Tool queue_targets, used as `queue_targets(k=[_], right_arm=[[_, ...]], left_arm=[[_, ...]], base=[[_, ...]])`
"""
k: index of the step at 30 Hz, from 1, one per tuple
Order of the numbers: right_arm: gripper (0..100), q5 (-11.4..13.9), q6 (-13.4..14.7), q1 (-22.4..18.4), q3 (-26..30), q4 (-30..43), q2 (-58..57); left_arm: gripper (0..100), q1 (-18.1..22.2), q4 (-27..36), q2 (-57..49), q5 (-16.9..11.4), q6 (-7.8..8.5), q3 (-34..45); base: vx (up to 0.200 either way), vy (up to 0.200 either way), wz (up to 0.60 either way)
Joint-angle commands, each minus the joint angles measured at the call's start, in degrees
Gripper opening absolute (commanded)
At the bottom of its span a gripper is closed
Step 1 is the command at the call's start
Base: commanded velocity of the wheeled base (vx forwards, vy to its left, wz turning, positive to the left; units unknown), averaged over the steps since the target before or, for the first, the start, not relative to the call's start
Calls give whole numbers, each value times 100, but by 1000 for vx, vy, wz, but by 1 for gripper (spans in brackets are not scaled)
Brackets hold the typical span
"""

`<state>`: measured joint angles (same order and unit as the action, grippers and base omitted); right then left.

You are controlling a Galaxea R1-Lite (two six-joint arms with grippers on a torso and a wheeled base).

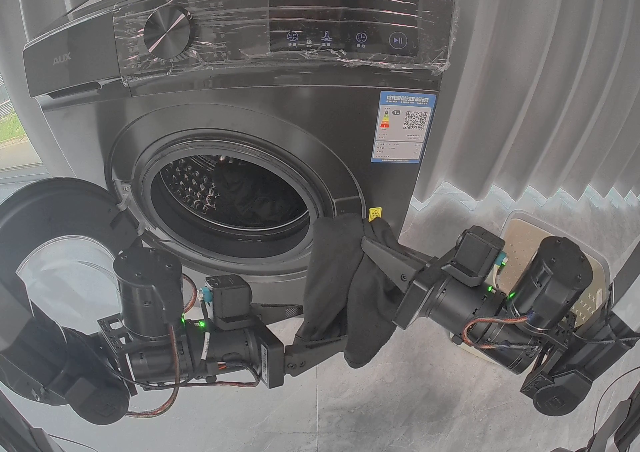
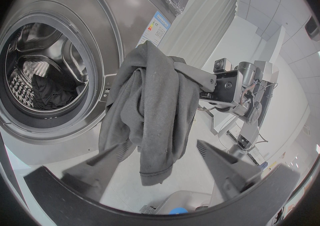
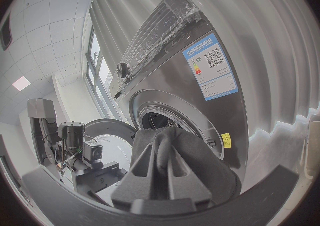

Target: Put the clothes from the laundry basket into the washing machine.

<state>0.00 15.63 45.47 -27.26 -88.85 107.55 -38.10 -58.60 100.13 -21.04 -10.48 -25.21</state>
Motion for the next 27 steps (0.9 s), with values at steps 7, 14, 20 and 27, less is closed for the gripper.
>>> queue_targets(k=[7,14,20,27], right_arm=[[0,0,63,32,1,-10,30],[0,0,72,14,-16,-10,30],[0,0,72,23,-8,-10,30],[0,0,72,41,-8,-10,30]], left_arm=[[0,-66,-837,665,100,-252,42],[0,-225,-1233,701,153,-261,271],[0,-233,-1356,718,153,-270,333],[100,-225,-1365,753,162,-340,262]], base=[[0,0,0],[0,0,0],[0,0,0],[0,0,0]])
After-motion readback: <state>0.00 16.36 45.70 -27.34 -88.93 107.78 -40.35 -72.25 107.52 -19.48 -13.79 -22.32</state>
